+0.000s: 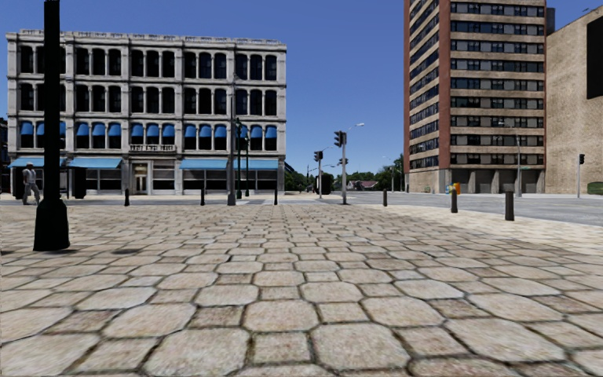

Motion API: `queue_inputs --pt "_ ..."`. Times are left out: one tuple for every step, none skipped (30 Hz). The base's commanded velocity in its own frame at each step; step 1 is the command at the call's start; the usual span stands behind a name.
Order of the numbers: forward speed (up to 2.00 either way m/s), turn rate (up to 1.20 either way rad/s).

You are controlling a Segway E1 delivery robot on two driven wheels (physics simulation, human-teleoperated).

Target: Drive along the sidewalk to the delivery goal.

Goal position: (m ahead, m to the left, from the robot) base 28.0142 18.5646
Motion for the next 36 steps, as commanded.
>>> queue_inputs --pt "1.96 0.00" --pt "1.96 0.00" --pt "1.96 0.00" --pt "1.96 0.00" --pt "1.96 0.00" --pt "1.96 0.00" --pt "1.96 0.00" --pt "1.96 0.00" --pt "1.96 0.00" --pt "1.96 0.00" --pt "1.96 0.00" --pt "1.96 0.00" --pt "1.96 0.00" --pt "1.96 0.00" --pt "1.96 0.00" --pt "1.96 0.00" --pt "1.96 0.00" --pt "1.96 0.00" --pt "1.96 0.00" --pt "1.96 0.00" --pt "1.96 0.00" --pt "1.96 0.00" --pt "1.96 0.00" --pt "1.96 0.00" --pt "1.96 0.00" --pt "1.96 0.00" --pt "1.96 0.00" --pt "1.96 0.00" --pt "1.96 0.00" --pt "1.96 0.00" --pt "1.96 0.00" --pt "1.96 0.00" --pt "1.96 0.00" --pt "1.96 0.00" --pt "1.96 0.00" --pt "1.96 0.00"
